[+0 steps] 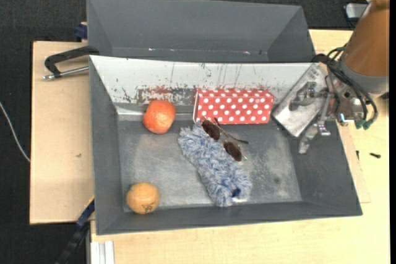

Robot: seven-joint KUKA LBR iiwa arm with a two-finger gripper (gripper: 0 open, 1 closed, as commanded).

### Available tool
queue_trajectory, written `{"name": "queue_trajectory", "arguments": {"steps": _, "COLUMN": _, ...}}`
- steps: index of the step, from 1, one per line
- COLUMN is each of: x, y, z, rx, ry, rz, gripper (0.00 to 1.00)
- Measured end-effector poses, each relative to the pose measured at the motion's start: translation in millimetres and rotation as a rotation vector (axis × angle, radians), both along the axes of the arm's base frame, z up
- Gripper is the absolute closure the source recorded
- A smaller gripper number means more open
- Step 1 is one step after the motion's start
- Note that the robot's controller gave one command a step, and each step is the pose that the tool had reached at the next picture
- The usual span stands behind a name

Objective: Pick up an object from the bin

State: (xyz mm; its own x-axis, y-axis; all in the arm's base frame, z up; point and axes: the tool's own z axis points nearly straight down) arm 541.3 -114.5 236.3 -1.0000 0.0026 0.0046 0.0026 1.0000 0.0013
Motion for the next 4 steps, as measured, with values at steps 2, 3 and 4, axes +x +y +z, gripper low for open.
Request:
{"name": "queue_trajectory", "arguments": {"steps": 2, "x": -38.5, "y": 3, "z": 40, "rx": -0.001, "ry": -0.006, "rz": 0.093, "gripper": 1.0}}
{"name": "queue_trajectory", "arguments": {"steps": 3, "x": -38.5, "y": 3, "z": 40, "rx": -0.001, "ry": -0.006, "rz": 0.094, "gripper": 1.0}}
{"name": "queue_trajectory", "arguments": {"steps": 4, "x": -37.4, "y": 5, "z": -32, "rx": 0.0, "ry": -0.008, "rz": 0.061, "gripper": 1.0}}
